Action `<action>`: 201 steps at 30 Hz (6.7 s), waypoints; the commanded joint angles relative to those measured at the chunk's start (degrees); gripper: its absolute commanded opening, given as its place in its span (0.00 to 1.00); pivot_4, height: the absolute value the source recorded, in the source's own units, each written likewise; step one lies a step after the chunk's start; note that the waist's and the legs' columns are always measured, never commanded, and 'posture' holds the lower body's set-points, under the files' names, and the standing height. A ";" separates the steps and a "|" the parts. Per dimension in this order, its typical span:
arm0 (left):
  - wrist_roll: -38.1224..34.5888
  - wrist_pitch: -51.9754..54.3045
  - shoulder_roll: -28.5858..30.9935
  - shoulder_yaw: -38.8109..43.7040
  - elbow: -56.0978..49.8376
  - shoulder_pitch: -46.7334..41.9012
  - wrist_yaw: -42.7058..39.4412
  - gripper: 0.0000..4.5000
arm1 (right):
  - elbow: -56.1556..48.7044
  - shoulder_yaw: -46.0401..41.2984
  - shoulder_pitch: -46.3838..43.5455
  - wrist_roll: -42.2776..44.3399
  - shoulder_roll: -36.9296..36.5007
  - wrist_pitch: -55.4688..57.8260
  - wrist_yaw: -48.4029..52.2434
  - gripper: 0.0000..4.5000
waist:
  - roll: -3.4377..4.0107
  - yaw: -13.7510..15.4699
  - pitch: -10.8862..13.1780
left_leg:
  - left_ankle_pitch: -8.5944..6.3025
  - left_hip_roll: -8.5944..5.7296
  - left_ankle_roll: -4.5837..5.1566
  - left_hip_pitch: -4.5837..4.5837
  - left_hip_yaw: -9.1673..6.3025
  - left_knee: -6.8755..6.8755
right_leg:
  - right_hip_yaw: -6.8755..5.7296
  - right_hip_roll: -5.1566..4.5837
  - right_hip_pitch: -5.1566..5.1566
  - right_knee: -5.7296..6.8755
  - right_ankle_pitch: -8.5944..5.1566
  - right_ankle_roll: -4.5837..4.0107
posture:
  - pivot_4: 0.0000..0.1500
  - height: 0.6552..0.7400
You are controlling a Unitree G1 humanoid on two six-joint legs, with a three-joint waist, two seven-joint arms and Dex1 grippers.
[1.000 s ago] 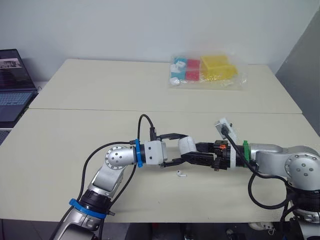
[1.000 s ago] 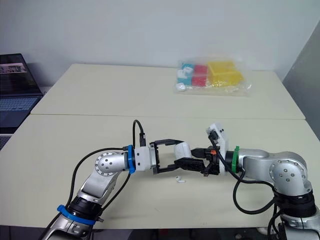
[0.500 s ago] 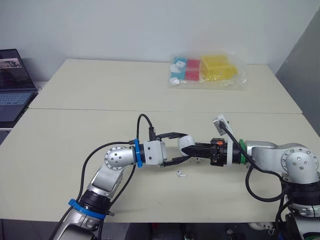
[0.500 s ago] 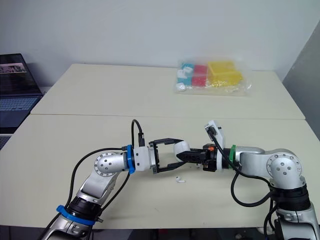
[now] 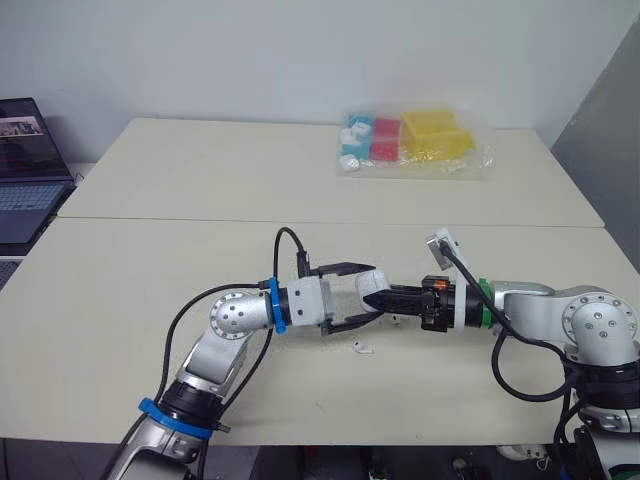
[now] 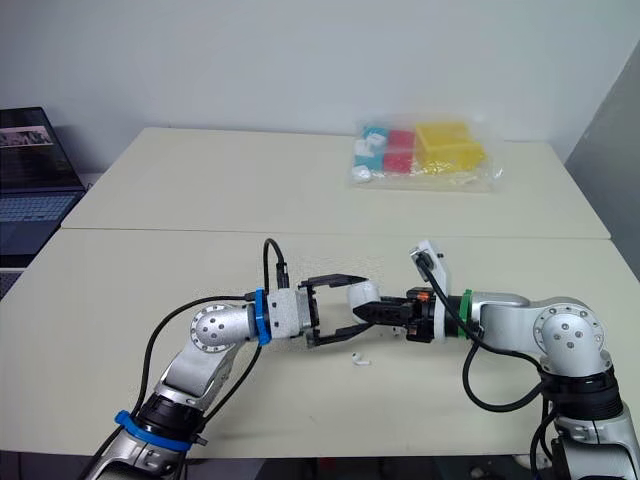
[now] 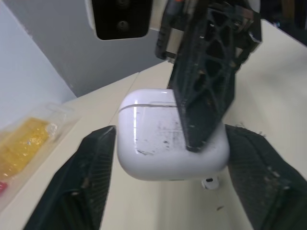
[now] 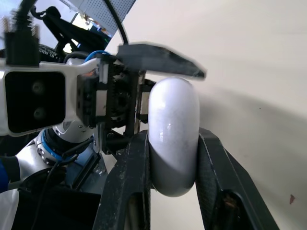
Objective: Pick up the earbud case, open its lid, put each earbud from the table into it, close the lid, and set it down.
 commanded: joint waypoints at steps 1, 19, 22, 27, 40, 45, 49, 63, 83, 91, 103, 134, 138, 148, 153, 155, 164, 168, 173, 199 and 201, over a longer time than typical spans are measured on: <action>-0.28 -0.20 0.65 1.19 -2.72 -0.85 0.27 1.00 | -1.59 0.06 -0.49 0.71 -0.70 -0.12 1.37 0.18 | 0.00 0.00 0.00 | 0.00 0.00 0.00 0.00 0.00 -0.01 | 0.00 0.00 0.00 0.00 0.00 0.00 | 1.00 1.00; -15.26 50.78 15.17 3.08 -17.27 -9.60 -1.31 1.00 | -11.35 26.58 -14.54 -55.51 -27.67 -25.74 37.43 0.18 | 0.29 -0.29 0.20 | -0.01 0.00 0.00 -0.22 -0.08 -0.13 | -0.09 0.06 -0.20 -0.35 -0.03 -0.02 | 1.00 1.00; -12.76 50.59 13.12 0.69 -18.56 -11.86 0.43 1.00 | -11.26 28.12 -15.48 -60.95 -26.40 -28.42 40.31 0.18 | 0.29 -0.18 0.20 | -0.01 0.01 0.00 -0.27 -0.03 -0.13 | -0.02 0.07 -0.20 -0.50 -0.03 -0.01 | 1.00 1.00; -8.89 47.68 11.04 -2.47 -17.74 -13.92 0.63 1.00 | -11.76 27.17 -15.50 -63.86 -22.92 -28.15 43.44 0.18 | 0.29 -0.13 0.20 | -0.01 0.01 0.00 -0.31 -0.03 -0.12 | -0.02 0.08 -0.18 -0.59 0.00 0.01 | 1.00 1.00; -4.93 42.73 9.38 -4.90 -12.88 -15.01 -2.92 1.00 | -12.32 25.38 -14.61 -68.05 -19.47 -27.74 47.75 0.18 | 0.29 0.01 0.20 | -0.01 0.01 0.00 -0.26 -0.03 -0.05 | -0.02 0.07 -0.14 -0.50 0.01 0.02 | 1.00 1.00; -5.01 43.25 8.19 -4.60 -12.72 -15.35 -3.31 0.91 | -12.83 24.90 -14.57 -68.54 -18.64 -27.14 48.47 0.18 | 0.29 0.02 0.20 | -0.01 0.01 0.00 -0.26 -0.03 -0.02 | -0.01 0.08 -0.14 -0.43 0.01 0.02 | 1.00 1.00; -4.75 43.11 8.16 -4.62 -12.40 -15.39 -3.95 0.65 | -12.86 24.89 -15.00 -68.78 -17.86 -26.51 48.51 0.18 | 0.29 0.01 0.20 | -0.01 -0.01 0.00 -0.19 -0.01 0.02 | 0.02 0.07 -0.15 -0.26 0.01 0.01 | 1.00 1.00; -3.90 43.88 7.69 -4.98 -13.40 -15.40 -4.70 0.18 | -13.14 24.16 -17.12 -69.06 -14.68 -23.21 49.71 0.18 | 0.29 -0.01 0.20 | 0.00 -0.01 0.00 -0.08 -0.05 0.07 | 0.00 0.08 -0.16 0.07 0.00 0.00 | 1.00 1.00; -4.68 44.12 8.02 -4.76 -13.80 -14.12 -5.91 0.18 | -13.84 23.29 -15.91 -68.68 -13.97 -22.64 49.98 0.18 | 0.29 -0.02 0.20 | 0.00 -0.01 0.00 -0.08 -0.05 0.08 | 0.00 0.08 -0.16 0.08 0.00 0.00 | 1.00 1.00; -4.71 44.97 8.01 -4.16 -14.40 -13.36 -5.51 0.18 | -14.39 23.10 -15.14 -69.12 -16.04 -23.14 51.54 0.41 | 0.29 -0.01 0.20 | 0.00 -0.02 0.00 -0.08 -0.04 0.08 | 0.01 0.08 -0.16 0.09 0.00 0.00 | 1.00 1.00; -13.06 44.49 3.73 5.05 -9.86 -6.27 -3.50 0.18 | -14.14 13.95 -11.10 -68.57 -26.49 -35.59 60.20 0.64 | 0.29 -0.01 0.20 | 0.00 -0.02 0.00 -0.04 -0.04 0.07 | 0.01 0.08 -0.16 0.09 -0.01 -0.02 | 1.00 1.00; -9.09 24.19 -0.49 5.13 -7.28 1.10 -3.92 0.18 | -8.67 15.83 -12.52 -74.53 -10.91 -39.83 50.90 1.00 | 0.29 -0.03 0.20 | 0.01 -0.01 -0.01 0.18 0.03 0.07 | 0.07 0.06 0.01 0.16 0.01 -0.04 | 1.00 1.00; -8.39 23.37 -0.24 4.78 -6.96 1.23 -4.39 0.18 | -7.99 15.64 -13.41 -74.40 -10.86 -39.67 51.42 1.00 | 0.29 0.02 0.20 | 0.01 0.00 -0.01 0.16 -0.01 0.06 | 0.03 0.07 0.01 0.16 0.01 -0.05 | 1.00 1.00; -6.81 20.38 0.36 4.01 -5.40 1.28 -5.34 0.18 | -7.56 13.57 -16.56 -70.93 -10.48 -35.17 52.57 1.00 | 0.29 0.01 0.20 | 0.01 0.00 -0.01 0.16 0.00 0.06 | 0.03 0.07 0.01 0.15 0.01 -0.05 | 1.00 1.00; -7.96 22.55 -0.29 6.11 -3.66 0.84 -2.98 0.18 | -10.98 10.96 -15.74 -63.08 -13.03 -28.50 56.36 1.00 | 0.29 0.05 0.20 | 0.01 0.00 -0.01 0.14 0.00 0.06 | 0.03 0.06 0.00 0.15 0.01 -0.05 | 1.00 1.00; -7.64 22.20 0.04 7.20 -2.62 0.88 -2.05 0.18 | -11.41 9.19 -15.49 -60.73 -14.74 -26.60 57.34 1.00 | 0.29 0.07 0.20 | 0.01 0.00 -0.01 0.13 -0.01 0.07 | 0.03 0.06 0.00 0.14 0.01 -0.05 | 1.00 1.00; -7.06 21.45 3.42 14.49 -3.06 3.13 3.40 0.18 | -9.45 11.10 -7.66 -63.99 -21.14 -29.75 56.64 1.00 | 0.29 -0.20 0.20 | 0.00 0.02 -0.01 0.17 0.03 0.03 | 0.06 0.06 0.00 0.11 0.00 -0.05 | 1.00 1.00; -6.92 21.71 5.25 16.05 -4.94 4.83 4.69 0.18 | -0.45 20.38 -6.85 -72.22 -16.78 -37.31 56.57 1.00 | 0.29 -0.36 0.20 | 0.01 0.04 -0.01 0.21 0.02 0.03 | 0.04 0.06 0.01 0.15 0.00 -0.05 | 1.00 1.00; -7.00 21.97 5.60 15.53 -6.71 6.27 5.13 0.18 | 9.98 25.49 -8.85 -77.51 -11.97 -44.03 58.11 1.00 | 0.29 -0.27 0.20 | 0.01 0.01 -0.01 0.17 0.05 0.05 | 0.05 0.05 -0.01 0.14 0.01 -0.05 | 1.00 1.00; -7.02 22.97 5.47 14.01 -9.16 8.02 5.81 0.18 | 11.89 23.62 -2.80 -80.89 -12.02 -46.65 63.25 0.09 | 0.29 0.08 0.20 | 0.00 0.01 -0.01 0.20 0.03 0.03 | 0.04 0.05 0.02 0.12 0.01 -0.05 | 1.00 1.00; -6.93 22.87 5.42 13.70 -9.07 8.02 5.74 0.18 | 10.28 22.41 0.06 -81.56 -16.38 -48.24 64.52 0.09 | 0.29 0.41 0.20 | 0.00 0.01 -0.01 0.16 0.03 0.03 | 0.03 0.05 0.02 0.09 0.01 -0.05 | 1.00 1.00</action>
